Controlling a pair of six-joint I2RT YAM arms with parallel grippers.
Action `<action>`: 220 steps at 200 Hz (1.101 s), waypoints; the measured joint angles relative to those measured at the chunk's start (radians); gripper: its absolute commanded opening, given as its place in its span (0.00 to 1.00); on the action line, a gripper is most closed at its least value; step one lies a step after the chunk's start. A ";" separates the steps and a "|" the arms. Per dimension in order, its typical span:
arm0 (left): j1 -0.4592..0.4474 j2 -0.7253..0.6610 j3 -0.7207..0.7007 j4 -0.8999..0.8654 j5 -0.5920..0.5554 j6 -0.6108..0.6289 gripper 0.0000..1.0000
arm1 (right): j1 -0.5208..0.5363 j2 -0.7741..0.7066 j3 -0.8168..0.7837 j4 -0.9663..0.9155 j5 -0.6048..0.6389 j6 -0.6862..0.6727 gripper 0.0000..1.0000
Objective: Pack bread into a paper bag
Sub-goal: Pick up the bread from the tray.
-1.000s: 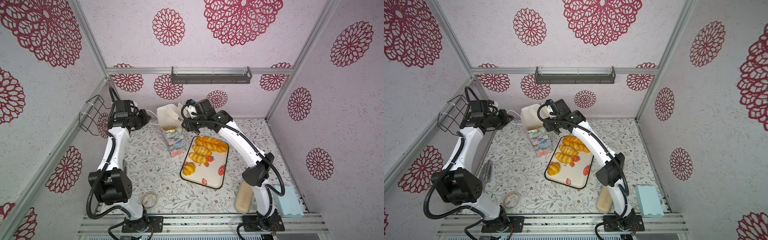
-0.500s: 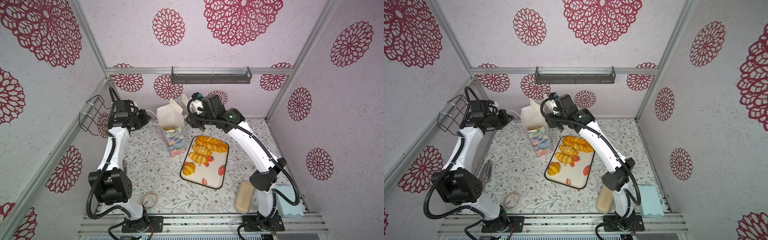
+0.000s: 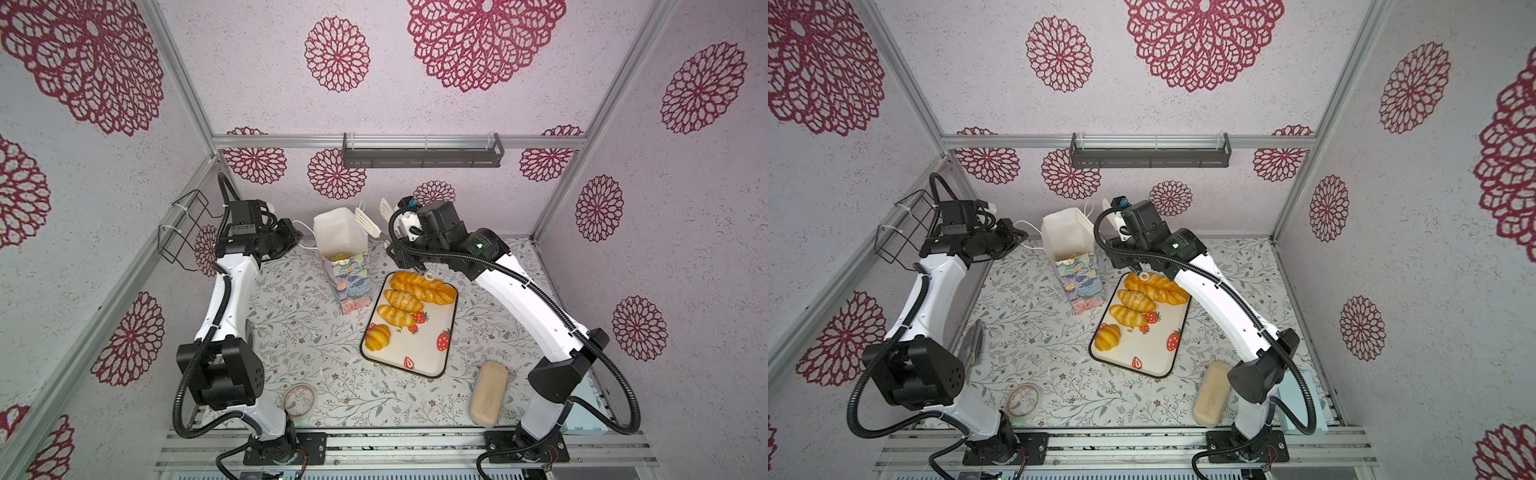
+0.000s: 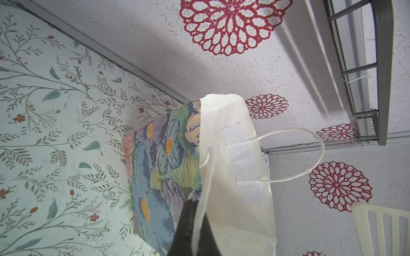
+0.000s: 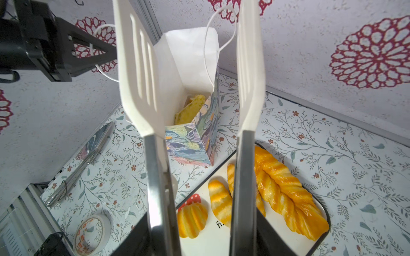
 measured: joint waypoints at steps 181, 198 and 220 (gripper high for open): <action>0.000 0.000 0.000 0.001 0.000 0.000 0.00 | 0.000 -0.271 -0.614 0.116 0.020 0.097 0.56; 0.000 0.000 0.000 0.001 0.000 0.000 0.00 | 0.000 -0.271 -0.652 0.123 0.006 0.106 0.56; 0.000 0.000 0.000 0.001 0.000 0.000 0.00 | 0.000 -0.271 -0.699 0.130 -0.013 0.116 0.57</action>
